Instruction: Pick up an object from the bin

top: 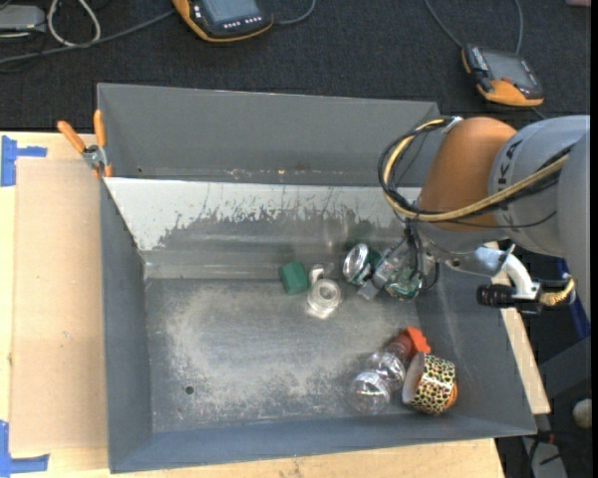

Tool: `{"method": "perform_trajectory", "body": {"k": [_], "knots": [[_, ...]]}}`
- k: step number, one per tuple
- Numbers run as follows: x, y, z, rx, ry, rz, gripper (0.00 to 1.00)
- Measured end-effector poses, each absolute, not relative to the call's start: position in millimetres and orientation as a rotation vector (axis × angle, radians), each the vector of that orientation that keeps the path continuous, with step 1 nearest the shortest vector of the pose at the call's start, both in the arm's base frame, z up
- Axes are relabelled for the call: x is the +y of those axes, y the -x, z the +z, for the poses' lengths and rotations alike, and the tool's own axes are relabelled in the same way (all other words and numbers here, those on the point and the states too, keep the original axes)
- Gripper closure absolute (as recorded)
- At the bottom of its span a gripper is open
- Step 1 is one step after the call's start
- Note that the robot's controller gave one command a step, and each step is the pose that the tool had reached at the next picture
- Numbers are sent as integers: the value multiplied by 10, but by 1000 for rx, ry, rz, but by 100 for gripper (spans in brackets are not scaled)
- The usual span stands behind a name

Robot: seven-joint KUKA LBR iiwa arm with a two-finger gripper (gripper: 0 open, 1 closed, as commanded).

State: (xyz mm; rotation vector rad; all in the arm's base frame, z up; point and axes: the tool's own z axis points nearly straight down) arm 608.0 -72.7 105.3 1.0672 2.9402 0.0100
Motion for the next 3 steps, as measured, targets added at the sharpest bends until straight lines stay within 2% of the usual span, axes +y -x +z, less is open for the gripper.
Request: {"method": "perform_trajectory", "body": {"k": [1,3], "knots": [[-729,-6087,1429,2939,-1062,11,100],[-728,-6094,1692,2940,-1054,14,100]]}}
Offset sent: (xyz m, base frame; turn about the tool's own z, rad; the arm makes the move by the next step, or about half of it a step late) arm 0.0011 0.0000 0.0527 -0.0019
